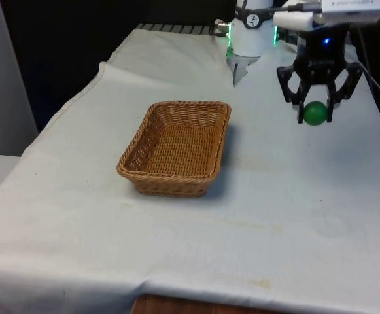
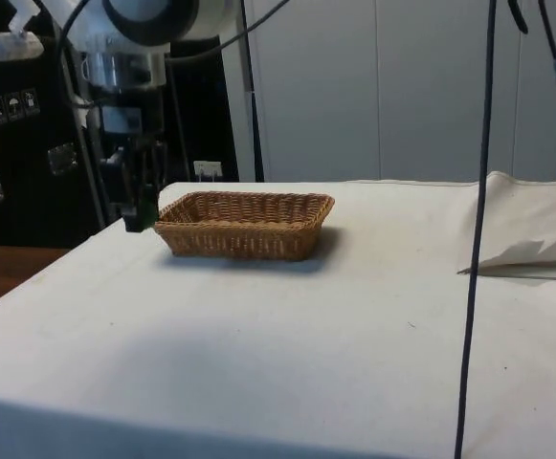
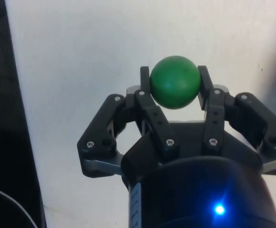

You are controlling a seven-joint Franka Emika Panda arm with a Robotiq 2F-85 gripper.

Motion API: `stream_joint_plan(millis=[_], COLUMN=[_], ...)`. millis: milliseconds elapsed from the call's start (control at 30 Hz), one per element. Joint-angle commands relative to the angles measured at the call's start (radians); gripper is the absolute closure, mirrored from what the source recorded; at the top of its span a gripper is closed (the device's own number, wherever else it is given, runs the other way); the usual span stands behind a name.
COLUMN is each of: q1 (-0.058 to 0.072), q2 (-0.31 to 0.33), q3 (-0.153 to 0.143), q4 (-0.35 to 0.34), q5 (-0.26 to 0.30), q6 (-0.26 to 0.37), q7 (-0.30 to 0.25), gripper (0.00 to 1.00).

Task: Pick up the ball and place it into the basket.

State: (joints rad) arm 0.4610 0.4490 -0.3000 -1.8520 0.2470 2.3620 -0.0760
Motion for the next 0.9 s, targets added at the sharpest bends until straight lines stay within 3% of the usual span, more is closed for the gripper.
stream_joint_plan(millis=[0,67,100,133,333,367,400,867], q1=[0.006,0.006,0.000,0.006,0.006,0.000,0.006,0.002], q2=[-0.018,-0.032,-0.022,-0.039,-0.085,-0.076,-0.092,-0.177], q3=[-0.008,-0.009,-0.002,-0.010,-0.016,-0.009,-0.017,-0.039], q4=[-0.008,-0.010,-0.004,-0.012,-0.023,-0.016,-0.024,-0.053], q5=[-0.014,-0.018,-0.007,-0.021,-0.038,-0.024,-0.040,-0.095], q6=[-0.010,-0.019,-0.014,-0.024,-0.056,-0.052,-0.061,-0.115], q7=[0.014,0.018,0.007,0.021,0.033,0.021,0.035,0.051], gripper=[1.00,1.00,1.00,1.00,1.00,1.00,1.00,1.00])
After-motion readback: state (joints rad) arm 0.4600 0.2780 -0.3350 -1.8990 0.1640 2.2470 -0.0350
